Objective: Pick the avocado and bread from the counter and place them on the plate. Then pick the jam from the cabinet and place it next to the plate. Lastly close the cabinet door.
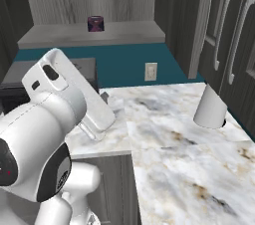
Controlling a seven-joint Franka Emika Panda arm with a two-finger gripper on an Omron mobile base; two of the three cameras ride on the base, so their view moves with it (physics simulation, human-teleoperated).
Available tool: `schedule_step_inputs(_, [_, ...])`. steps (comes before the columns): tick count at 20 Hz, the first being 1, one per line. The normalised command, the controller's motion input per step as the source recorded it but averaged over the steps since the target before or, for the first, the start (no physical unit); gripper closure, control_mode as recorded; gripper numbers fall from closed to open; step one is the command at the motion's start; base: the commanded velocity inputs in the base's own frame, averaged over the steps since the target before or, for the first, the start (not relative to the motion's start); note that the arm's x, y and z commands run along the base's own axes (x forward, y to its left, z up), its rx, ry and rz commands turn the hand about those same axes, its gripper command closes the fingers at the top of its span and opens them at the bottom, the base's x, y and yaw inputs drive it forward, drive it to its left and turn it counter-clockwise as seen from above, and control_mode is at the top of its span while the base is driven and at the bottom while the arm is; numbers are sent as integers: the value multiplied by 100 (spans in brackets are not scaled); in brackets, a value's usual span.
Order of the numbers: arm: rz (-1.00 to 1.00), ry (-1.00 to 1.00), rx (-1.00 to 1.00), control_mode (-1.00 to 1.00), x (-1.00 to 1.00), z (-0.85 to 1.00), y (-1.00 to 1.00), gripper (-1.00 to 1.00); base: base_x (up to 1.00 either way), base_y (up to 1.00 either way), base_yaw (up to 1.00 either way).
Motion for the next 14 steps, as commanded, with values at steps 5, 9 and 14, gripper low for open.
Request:
schedule_step_inputs(5, [-6, -7, 10, -100, 0, 0, -37, -100, 0, 0, 0])
schedule_step_inputs(9, [-4, -9, 8, -100, 0, 0, -48, -100, 0, 0, 0])
schedule_step_inputs(14, [-4, -7, 11, -100, 0, 0, -43, -100, 0, 0, 0])
